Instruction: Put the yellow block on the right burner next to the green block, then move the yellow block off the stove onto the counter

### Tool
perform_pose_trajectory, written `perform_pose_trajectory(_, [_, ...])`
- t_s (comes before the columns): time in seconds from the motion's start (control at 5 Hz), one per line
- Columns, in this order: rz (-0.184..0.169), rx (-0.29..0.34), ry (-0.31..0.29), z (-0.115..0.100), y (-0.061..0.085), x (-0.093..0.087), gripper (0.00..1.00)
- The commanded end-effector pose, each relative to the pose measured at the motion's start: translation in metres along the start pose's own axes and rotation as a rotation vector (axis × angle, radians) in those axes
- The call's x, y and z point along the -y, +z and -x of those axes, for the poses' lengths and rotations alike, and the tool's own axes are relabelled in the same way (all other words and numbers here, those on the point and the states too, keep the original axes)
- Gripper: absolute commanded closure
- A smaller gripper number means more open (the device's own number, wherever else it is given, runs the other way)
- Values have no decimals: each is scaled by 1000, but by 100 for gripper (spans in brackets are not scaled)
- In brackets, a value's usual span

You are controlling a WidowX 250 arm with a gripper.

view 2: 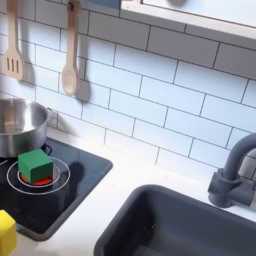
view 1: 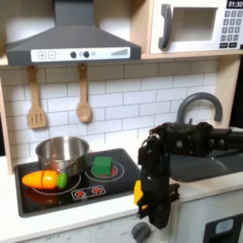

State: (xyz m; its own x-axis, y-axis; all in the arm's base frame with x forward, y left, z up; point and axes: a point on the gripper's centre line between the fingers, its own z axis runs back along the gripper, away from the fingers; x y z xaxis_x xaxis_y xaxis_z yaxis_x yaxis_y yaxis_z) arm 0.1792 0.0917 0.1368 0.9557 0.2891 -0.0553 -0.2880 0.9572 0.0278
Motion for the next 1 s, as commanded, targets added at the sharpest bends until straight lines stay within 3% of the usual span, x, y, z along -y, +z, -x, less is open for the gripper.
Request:
perform_pose_trajectory(0.0, [7, 26, 17, -12, 10, 0, 100])
perform_pose_trajectory(0.8, [5, 34, 15, -13, 9, 5, 100])
